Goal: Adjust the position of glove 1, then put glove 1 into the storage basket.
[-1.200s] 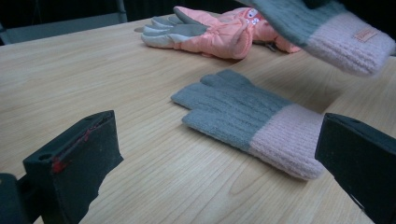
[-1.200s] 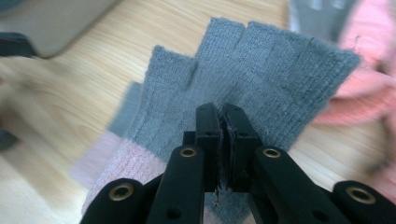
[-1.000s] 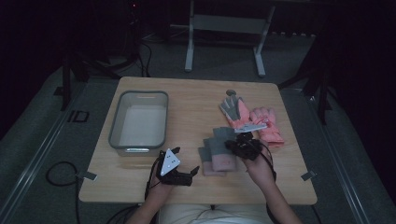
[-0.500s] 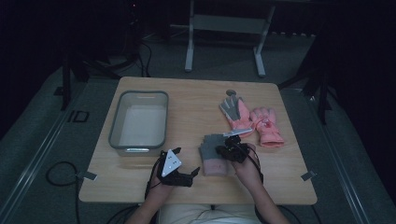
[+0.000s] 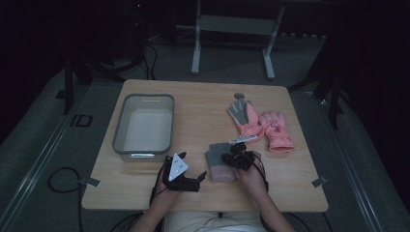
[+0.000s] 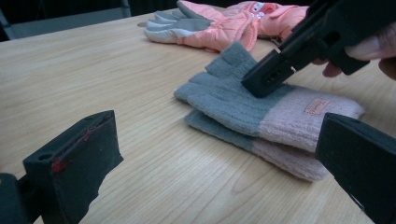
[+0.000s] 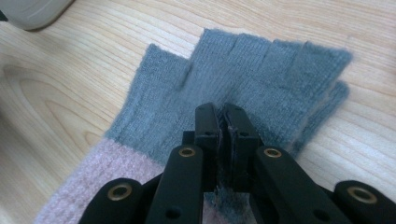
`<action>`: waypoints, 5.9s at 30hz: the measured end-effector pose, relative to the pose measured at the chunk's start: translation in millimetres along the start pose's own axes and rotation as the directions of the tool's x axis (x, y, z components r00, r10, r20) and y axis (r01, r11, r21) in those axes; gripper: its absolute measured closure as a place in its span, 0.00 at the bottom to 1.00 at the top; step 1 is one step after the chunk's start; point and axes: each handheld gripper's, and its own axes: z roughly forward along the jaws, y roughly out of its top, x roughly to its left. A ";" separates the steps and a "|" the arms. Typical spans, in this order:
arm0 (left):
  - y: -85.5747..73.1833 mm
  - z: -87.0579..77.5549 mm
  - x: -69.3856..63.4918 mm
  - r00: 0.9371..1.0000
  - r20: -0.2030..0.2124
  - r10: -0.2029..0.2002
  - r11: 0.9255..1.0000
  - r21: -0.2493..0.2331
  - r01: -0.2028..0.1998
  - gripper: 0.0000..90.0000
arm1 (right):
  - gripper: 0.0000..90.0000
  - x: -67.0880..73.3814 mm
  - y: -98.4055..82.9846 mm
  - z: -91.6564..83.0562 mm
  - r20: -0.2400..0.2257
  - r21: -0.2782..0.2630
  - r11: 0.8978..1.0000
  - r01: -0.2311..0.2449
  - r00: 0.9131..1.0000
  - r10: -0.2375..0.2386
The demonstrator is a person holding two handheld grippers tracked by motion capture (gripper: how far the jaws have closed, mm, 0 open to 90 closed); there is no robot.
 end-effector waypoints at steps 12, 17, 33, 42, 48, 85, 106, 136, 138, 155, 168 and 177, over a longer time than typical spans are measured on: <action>25.4 -12.0 -23.1 0.995 -0.030 0.090 0.996 -0.016 -0.091 0.04 | 0.83 -6.2 4.9 -15.3 -0.018 -0.062 0.998 0.028 0.999 -0.029; 38.2 -13.0 -24.1 0.988 0.142 0.059 0.998 0.021 -0.063 0.05 | 0.70 -26.1 18.4 -36.1 -0.030 -0.128 0.991 0.049 0.998 -0.053; 31.7 43.1 -39.1 0.859 0.399 0.321 0.890 0.183 -0.418 0.29 | 0.55 -57.0 21.4 6.6 -0.032 -0.057 0.998 0.021 0.999 -0.023; 25.9 48.0 -45.8 0.823 0.385 0.418 0.834 0.196 -0.515 0.37 | 0.46 -57.7 14.2 19.2 -0.022 -0.013 1.000 0.002 1.000 -0.002; 22.2 49.1 -54.9 0.791 0.335 0.511 0.780 0.205 -0.591 0.40 | 0.49 -55.0 11.2 19.0 -0.020 -0.022 1.000 0.002 1.000 -0.003; 82.0 19.2 -10.9 0.821 0.333 0.464 0.784 0.277 -0.556 0.78 | 0.86 -17.3 63.9 -25.1 -0.180 -0.125 0.991 0.053 0.981 -0.075; 136.1 -29.4 40.2 0.848 0.247 0.469 0.793 0.306 -0.527 0.78 | 0.86 30.3 139.6 -41.2 -0.167 -0.204 0.970 0.134 0.971 -0.169; 117.7 -81.9 140.1 0.867 0.155 0.475 0.735 0.472 -0.487 0.78 | 0.86 124.3 222.2 36.5 -0.238 -0.189 0.968 0.165 0.949 -0.208; 112.0 -80.2 146.3 0.869 0.158 0.470 0.736 0.474 -0.484 0.78 | 0.86 125.5 222.5 42.5 -0.235 -0.185 0.969 0.164 0.950 -0.206; 76.8 -38.2 179.2 0.881 0.227 0.416 0.674 0.573 -0.466 0.77 | 0.85 116.1 218.1 105.5 -0.212 -0.093 0.989 0.112 0.969 -0.130; 69.6 -7.5 187.7 0.887 0.272 0.373 0.613 0.645 -0.456 0.77 | 0.68 104.5 214.6 110.2 -0.140 -0.093 0.988 0.125 0.981 -0.137; 61.8 5.7 190.0 0.901 0.284 0.329 0.598 0.675 -0.431 0.72 | 0.67 91.0 203.5 94.3 -0.182 -0.115 0.987 0.109 0.975 -0.129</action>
